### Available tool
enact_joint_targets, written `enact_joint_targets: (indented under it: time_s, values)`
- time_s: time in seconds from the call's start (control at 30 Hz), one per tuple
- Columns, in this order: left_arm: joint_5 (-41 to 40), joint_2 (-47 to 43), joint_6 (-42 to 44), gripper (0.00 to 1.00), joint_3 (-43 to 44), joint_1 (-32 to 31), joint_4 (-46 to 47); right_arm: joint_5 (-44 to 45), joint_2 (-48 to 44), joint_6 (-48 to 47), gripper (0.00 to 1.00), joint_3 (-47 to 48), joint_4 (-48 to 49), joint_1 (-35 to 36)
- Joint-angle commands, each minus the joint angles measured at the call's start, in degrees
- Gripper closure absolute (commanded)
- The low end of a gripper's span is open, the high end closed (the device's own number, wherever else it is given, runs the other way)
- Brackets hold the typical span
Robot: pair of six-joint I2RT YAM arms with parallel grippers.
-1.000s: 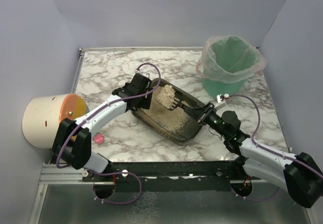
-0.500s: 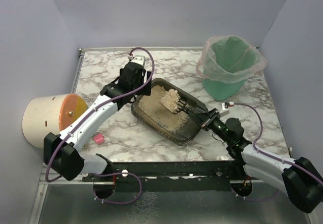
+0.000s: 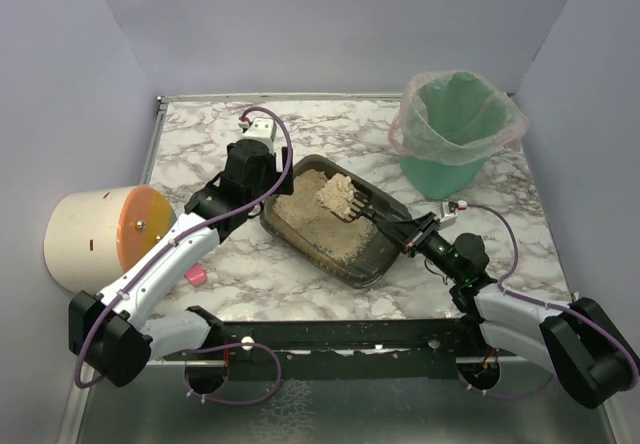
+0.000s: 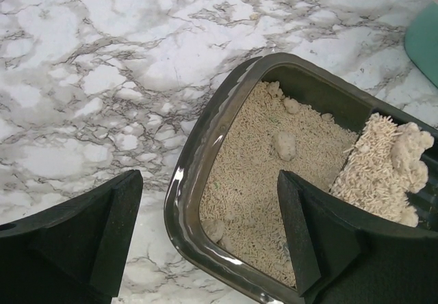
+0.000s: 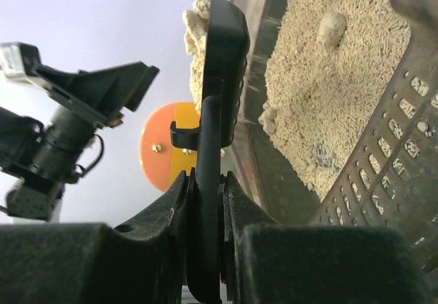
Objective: Clean the litter box
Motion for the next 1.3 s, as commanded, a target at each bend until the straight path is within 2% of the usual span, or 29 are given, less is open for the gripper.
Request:
enact_joint_targets:
  time_s: [0.0, 0.07, 0.1, 0.17, 0.2, 0.3, 0.4, 0.5, 0.6, 0.67, 0.73, 0.8, 0.93, 0.97, 1.0, 1.03, 1.13, 1.23, 1.27]
  values:
    - [-0.4, -2.3, 0.7, 0.13, -2.4, -0.2, 4.1, -3.4, -1.8, 0.8, 0.99, 1.2, 3.7, -2.1]
    - [-0.4, -2.4, 0.9, 0.13, -2.7, -0.2, 4.4, -8.1, 0.2, 1.4, 0.99, 2.3, 8.9, -1.5]
    - [-0.5, -2.4, 1.1, 0.13, -2.7, -0.2, 4.5, -7.2, 0.0, 3.0, 0.99, 0.8, 11.7, -2.7]
    - [-0.5, -2.6, 1.2, 0.13, -2.7, -0.2, 4.6, -4.5, -2.5, 4.6, 0.99, -0.3, 5.4, -4.8]
    - [-0.4, -2.8, 1.3, 0.13, -2.8, -0.2, 4.7, -6.0, -2.8, 2.8, 0.99, 0.7, 4.0, -4.5]
    - [-0.7, -3.0, 1.7, 0.13, -3.2, -0.2, 4.9, -9.2, -2.6, 1.3, 0.99, 2.0, 7.1, -3.8]
    - [-0.6, -3.3, 1.8, 0.12, -3.2, -0.2, 4.9, -7.1, -6.6, 1.4, 0.99, 2.3, -1.8, -5.7]
    - [-0.5, -3.5, 1.8, 0.12, -3.5, -0.2, 5.0, -11.5, -4.9, 1.2, 0.99, 3.4, 3.1, -4.8]
    - [-0.2, -3.8, 1.8, 0.12, -3.4, -0.2, 4.9, -7.6, -8.5, 1.6, 0.99, 3.3, -7.6, -7.6]
    - [-0.2, -4.1, 1.7, 0.12, -3.5, -0.2, 4.9, -12.3, -6.2, 2.0, 0.99, 4.6, -1.5, -6.9]
    - [-0.4, -4.2, 1.6, 0.12, -3.8, -0.2, 5.0, -12.8, -4.5, 3.4, 0.99, 4.0, 3.7, -7.0]
    - [0.0, -4.2, 1.6, 0.11, -3.5, -0.2, 5.0, -9.7, -6.8, 3.9, 0.99, 3.9, -4.1, -8.4]
    - [-0.2, -4.6, 1.5, 0.11, -3.9, -0.2, 5.1, -13.3, -5.3, 1.8, 0.99, 5.9, -0.5, -5.9]
    - [-0.2, -4.6, 1.6, 0.11, -3.8, -0.2, 5.0, -12.0, -6.5, 1.4, 0.99, 5.7, -2.9, -6.4]
    - [0.0, -4.6, 1.5, 0.11, -3.7, -0.2, 5.1, -9.9, -8.2, 1.3, 0.99, 6.0, -10.6, -7.6]
    - [0.3, -4.6, 1.5, 0.11, -3.7, -0.2, 5.1, -8.9, -8.7, 1.0, 0.99, 6.0, -11.2, -7.7]
    - [0.3, -4.5, 1.5, 0.11, -3.9, -0.2, 5.2, -13.9, -4.6, 0.9, 0.99, 6.6, -4.0, -5.2]
    - [0.8, -4.2, 1.4, 0.11, -3.5, -0.2, 5.0, -10.2, -6.0, 2.5, 0.99, 5.8, -11.2, -7.5]
    - [1.1, -4.2, 1.3, 0.11, -3.5, -0.2, 5.1, -10.4, -5.5, 2.9, 0.99, 5.4, -7.9, -7.2]
